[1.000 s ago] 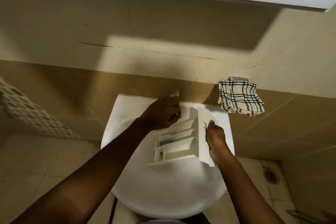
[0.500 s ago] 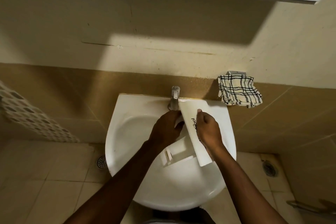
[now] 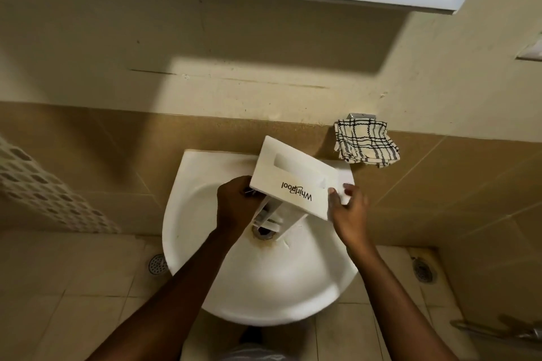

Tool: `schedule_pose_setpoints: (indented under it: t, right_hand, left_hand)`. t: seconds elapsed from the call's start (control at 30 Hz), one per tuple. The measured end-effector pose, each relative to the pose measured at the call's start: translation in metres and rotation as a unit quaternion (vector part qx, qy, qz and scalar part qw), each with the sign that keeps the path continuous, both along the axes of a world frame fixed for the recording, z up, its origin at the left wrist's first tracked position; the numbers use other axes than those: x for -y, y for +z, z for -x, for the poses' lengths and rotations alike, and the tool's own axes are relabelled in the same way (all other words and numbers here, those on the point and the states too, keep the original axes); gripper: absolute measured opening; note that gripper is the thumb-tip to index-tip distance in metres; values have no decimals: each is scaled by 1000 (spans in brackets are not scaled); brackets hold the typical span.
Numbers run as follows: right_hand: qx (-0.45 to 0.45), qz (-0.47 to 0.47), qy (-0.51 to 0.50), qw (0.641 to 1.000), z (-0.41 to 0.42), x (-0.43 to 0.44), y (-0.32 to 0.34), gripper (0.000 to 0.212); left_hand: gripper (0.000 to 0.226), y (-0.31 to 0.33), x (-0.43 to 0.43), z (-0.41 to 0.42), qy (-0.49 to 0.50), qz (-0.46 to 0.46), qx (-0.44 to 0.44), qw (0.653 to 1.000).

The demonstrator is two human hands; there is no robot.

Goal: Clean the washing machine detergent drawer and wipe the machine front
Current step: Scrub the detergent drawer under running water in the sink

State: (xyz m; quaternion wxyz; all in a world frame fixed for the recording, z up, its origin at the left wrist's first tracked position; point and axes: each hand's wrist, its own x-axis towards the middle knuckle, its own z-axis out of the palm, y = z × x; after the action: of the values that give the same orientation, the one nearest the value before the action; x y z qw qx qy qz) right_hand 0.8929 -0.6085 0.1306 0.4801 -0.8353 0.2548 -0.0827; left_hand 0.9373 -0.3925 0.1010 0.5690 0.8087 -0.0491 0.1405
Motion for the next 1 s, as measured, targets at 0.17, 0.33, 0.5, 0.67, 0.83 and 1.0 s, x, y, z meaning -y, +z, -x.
schedule_pose_setpoints:
  t: [0.17, 0.33, 0.5, 0.67, 0.83, 1.0]
  right_hand:
    - [-64, -315, 46, 946, 7, 2, 7, 21]
    - [-30, -329, 66, 942, 18, 2, 12, 14]
    - [-29, -318, 85, 944, 30, -3, 13, 15]
    - [-28, -290, 111, 950, 36, -19, 13, 14]
    - [-16, -254, 117, 960, 36, -28, 9, 12]
    - [-1, -266, 137, 954, 39, -30, 12, 15]
  left_hand:
    - [16, 0, -2, 16, 20, 23, -17, 999]
    - [31, 10, -31, 25, -55, -35, -86, 994]
    - [19, 21, -48, 46, 93, -44, -28, 994]
    - [32, 33, -30, 54, -19, -289, 173, 941]
    - [38, 38, -1, 45, -88, -435, 215, 870]
    - [47, 44, 10, 41, -66, -464, 243, 849]
